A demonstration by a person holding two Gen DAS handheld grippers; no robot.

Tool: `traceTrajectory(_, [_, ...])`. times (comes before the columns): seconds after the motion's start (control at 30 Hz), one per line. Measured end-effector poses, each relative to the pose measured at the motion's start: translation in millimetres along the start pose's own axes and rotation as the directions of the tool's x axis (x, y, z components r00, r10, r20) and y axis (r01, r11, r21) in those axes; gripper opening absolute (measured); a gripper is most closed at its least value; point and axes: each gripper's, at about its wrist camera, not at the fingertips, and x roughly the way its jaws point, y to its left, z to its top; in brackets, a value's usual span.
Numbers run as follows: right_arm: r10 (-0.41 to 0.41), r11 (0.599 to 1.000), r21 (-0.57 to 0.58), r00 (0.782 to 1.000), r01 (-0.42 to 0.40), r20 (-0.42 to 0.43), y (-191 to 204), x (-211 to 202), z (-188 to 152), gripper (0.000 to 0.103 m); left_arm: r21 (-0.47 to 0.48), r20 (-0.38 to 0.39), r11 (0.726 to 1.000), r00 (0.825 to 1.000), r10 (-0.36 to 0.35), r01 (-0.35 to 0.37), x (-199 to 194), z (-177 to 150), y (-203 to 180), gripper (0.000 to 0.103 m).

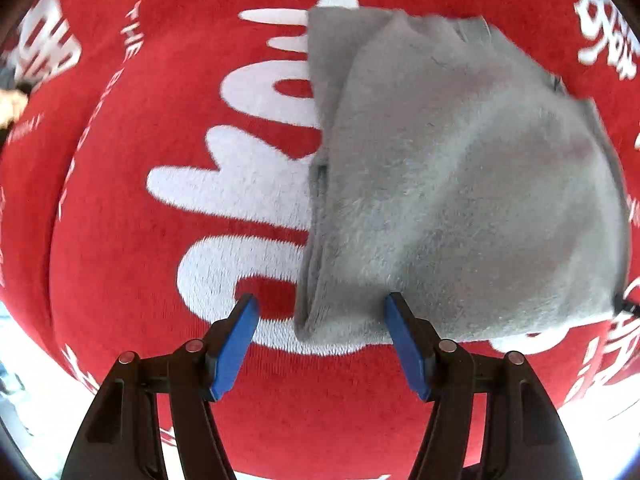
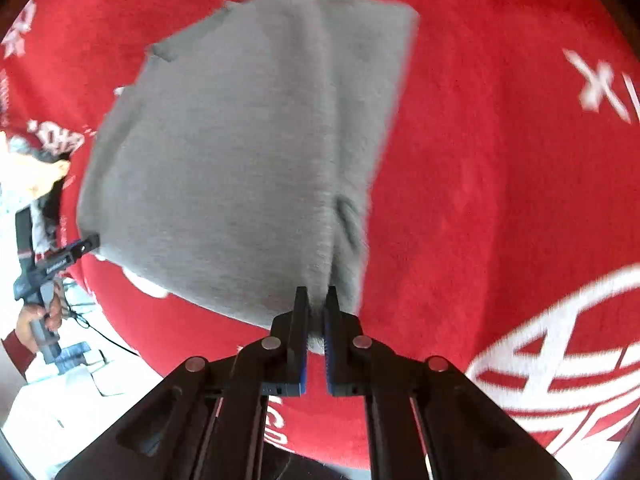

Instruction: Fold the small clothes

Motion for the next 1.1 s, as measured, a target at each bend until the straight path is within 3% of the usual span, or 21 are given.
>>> traceTrajectory(0.03, [0.011,1.000,0.018,1.000,-0.011,0.011,-1.1,-2.6,-1.2,0.006,-0.009,0.010,1.000,1.000,-0.016,0.016,-3.2,-1.8,2.2,0.066])
traceTrajectory(0.1, [-0.056,0.998,0.044,0.997,0.053,0.056,-0.3,-17.4,-3.4,0.024,-0.011,0.032,0.998,0.998,-0.056,0.057,-9.8,-4.8,5.1,0.066])
traceTrajectory(0.13, [-0.094,0.995,0.044,0.993,0.091,0.075,-3.1,-27.5,-5.5,0.039,-0.003,0.042,0.997,0.996,-0.078,0.078,-12.4,-5.6,5.7,0.066])
traceTrajectory(0.17, [-0.127,0.992,0.035,0.985,0.123,0.117,7.2,-39.8,-2.3,0.042,0.003,0.048,0.996,0.995,-0.091,0.091,-13.8,-5.6,6.1,0.066])
traceTrajectory(0.27, [-0.075,0.996,-0.029,0.982,0.081,0.172,48.7,-55.4,17.4,0.045,0.017,0.061,0.990,0.988,-0.143,0.142,-13.9,-4.1,8.0,0.066])
traceTrajectory(0.33, [-0.022,0.993,-0.109,0.983,0.042,0.183,98.7,-51.4,42.8,0.052,0.032,0.065,0.983,0.981,-0.182,0.180,-12.7,-2.3,9.0,0.055])
traceTrajectory(0.37, [0.001,0.988,-0.152,0.982,0.028,0.190,124.4,-48.1,55.8,0.053,0.051,0.058,0.977,0.976,-0.208,0.205,-11.5,-2.0,8.5,0.045])
traceTrajectory(0.5, [0.036,0.968,-0.251,0.987,0.005,0.157,244.0,1.0,119.3,0.053,0.138,0.065,0.969,0.974,-0.216,0.206,-10.0,-0.9,7.6,0.038])
traceTrajectory(0.63, [0.024,0.968,-0.249,0.994,0.005,0.111,321.1,57.7,157.7,0.053,0.158,0.072,0.955,0.962,-0.264,0.250,-13.3,-1.2,11.6,0.038])
traceTrajectory(0.77, [-0.127,0.942,-0.303,0.989,0.144,0.076,371.3,108.6,179.0,0.053,0.173,0.076,0.943,0.951,-0.300,0.284,-11.2,-1.9,21.6,0.038])
traceTrajectory(0.83, [-0.276,0.903,-0.329,0.960,0.275,0.047,381.2,139.1,183.2,0.052,0.185,0.076,0.939,0.948,-0.309,0.291,-12.1,-5.0,20.5,0.038])
traceTrajectory(0.9, [-0.327,0.884,-0.327,0.942,0.334,0.077,386.3,148.5,184.8,0.022,0.192,0.079,0.933,0.943,-0.323,0.304,-13.0,-5.1,19.9,0.038])
traceTrajectory(0.93, [-0.302,0.896,-0.308,0.948,0.319,0.102,384.4,142.0,184.2,0.007,0.190,0.082,0.928,0.937,-0.339,0.319,-14.2,-4.8,21.6,0.038])
traceTrajectory(1.0, [-0.132,0.950,-0.262,0.979,0.170,0.154,377.3,120.1,182.8,0.006,0.188,0.087,0.922,0.929,-0.360,0.339,-14.9,-4.9,27.0,0.038])
traceTrajectory(1.1, [-0.008,0.962,-0.269,0.986,0.053,0.167,370.0,108.4,185.1,0.006,0.198,0.084,0.920,0.930,-0.359,0.337,-8.9,-5.5,29.7,0.038])
